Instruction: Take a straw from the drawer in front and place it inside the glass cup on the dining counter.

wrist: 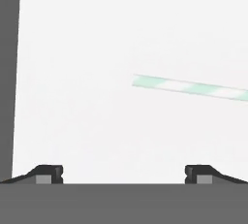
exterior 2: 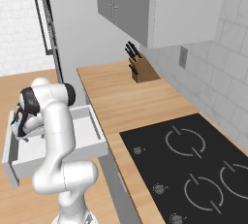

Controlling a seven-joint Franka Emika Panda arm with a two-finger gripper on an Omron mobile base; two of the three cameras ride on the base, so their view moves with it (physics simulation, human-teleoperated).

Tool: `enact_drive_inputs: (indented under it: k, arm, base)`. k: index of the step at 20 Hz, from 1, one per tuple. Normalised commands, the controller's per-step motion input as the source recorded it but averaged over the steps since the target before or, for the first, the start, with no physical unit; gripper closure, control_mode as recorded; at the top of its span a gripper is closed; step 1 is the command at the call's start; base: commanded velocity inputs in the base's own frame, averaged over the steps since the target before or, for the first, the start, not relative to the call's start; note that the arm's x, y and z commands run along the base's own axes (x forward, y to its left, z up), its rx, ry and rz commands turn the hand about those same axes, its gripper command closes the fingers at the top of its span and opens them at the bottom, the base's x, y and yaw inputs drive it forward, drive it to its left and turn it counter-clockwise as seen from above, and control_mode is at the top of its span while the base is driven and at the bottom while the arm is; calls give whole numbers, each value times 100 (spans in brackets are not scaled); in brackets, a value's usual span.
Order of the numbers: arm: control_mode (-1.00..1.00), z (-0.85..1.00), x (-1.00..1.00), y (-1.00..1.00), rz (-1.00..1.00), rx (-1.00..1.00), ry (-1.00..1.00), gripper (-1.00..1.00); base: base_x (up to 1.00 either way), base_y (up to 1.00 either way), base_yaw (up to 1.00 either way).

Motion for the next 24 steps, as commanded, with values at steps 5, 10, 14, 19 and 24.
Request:
enact_drive_inputs:
  k: [5, 10, 14, 19, 24]
  arm:
    - [-100, 0, 75, 0, 8, 0, -4, -100]
    - [-100, -2, 53, 1, 10, -3, 0, -100]
    - [-100, -8, 7, 0, 7, -9, 4, -100]
    - [-100, -9, 0, 0, 10, -5, 10, -100]
    - [-100, -15, 25, -4, 17, 0, 11, -100]
  base:
    - [0, 0, 0]
    - [0, 0, 0]
    - [0, 0, 0]
    - [0, 0, 0]
    - [0, 0, 0]
